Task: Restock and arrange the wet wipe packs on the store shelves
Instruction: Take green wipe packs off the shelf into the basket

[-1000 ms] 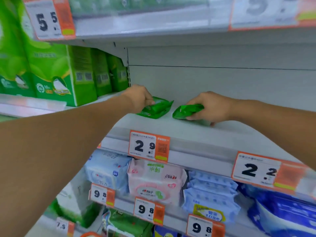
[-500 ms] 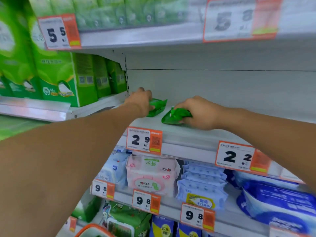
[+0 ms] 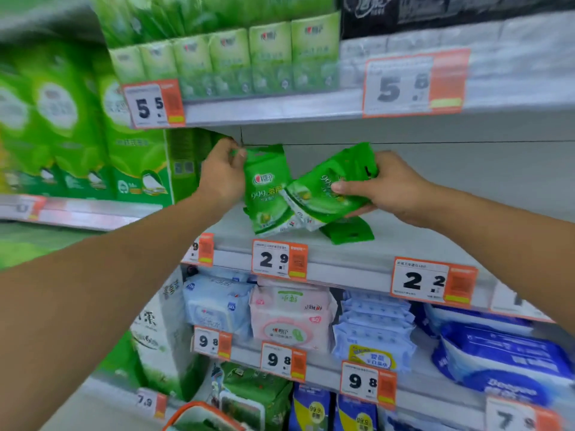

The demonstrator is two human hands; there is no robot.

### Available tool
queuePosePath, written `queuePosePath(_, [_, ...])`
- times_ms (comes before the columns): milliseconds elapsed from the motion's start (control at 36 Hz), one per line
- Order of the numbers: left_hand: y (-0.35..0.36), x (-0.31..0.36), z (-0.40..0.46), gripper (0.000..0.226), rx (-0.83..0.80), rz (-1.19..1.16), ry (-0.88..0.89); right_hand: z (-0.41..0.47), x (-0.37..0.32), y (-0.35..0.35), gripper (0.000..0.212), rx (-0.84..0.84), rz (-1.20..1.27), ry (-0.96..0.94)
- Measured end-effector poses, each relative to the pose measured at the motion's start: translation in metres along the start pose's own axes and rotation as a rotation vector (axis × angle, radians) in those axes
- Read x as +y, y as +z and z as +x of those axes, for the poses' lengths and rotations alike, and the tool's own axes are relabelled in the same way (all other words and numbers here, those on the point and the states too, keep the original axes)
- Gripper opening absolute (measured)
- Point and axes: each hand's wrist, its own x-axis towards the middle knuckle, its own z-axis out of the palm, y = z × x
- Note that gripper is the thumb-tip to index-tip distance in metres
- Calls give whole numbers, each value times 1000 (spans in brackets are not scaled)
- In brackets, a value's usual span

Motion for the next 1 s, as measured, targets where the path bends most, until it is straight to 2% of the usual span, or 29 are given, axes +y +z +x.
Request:
queuePosePath(56, [-22, 7, -14, 7, 25, -39, 0, -13, -15, 9, 21, -26, 57, 33])
queuePosePath(139, [-58, 20, -37, 9, 12, -44, -3, -33, -31, 20, 27, -89, 136, 116])
queuePosePath(222, [-94, 24, -59, 14, -117, -33, -55, -54, -44, 28, 25, -224, 216, 229])
queuePosePath(306, [-122, 30, -88, 21, -266, -67, -144, -76, -57, 38, 22, -353, 193, 286])
queuePosePath(472, [-151, 28, -144, 25, -414, -124, -310, -100, -58, 59, 30, -417, 99, 368])
queuePosePath(556, [-149, 17, -188, 20, -481, -166, -480, -124, -34, 84, 30, -362, 97, 368])
queuePosePath(639, [-138, -12, -255, 21, -585, -141, -668, -160, 25, 124, 20, -269, 105, 448])
queuePosePath(778, [-119, -60, -351, 25, -641, -13, -910, -229, 127, 178, 16, -184, 115, 843])
queuePosePath(833, [-110, -64, -365, 26, -686, 63, -899, -241, 146, 190, 18, -144, 33, 895])
queuePosePath(889, [-104, -69, -369, 18, -746, 270, -738, -243, 156, 200, 23, -137, -132, 848])
queuePosePath(944, [-101, -72, -373, 19, -795, 503, -537, -243, 156, 204, 31, -216, -406, 759])
queuePosePath(1000, [-101, -76, -381, 21, -832, 594, -419, -247, 153, 205, 48, -304, -641, 668])
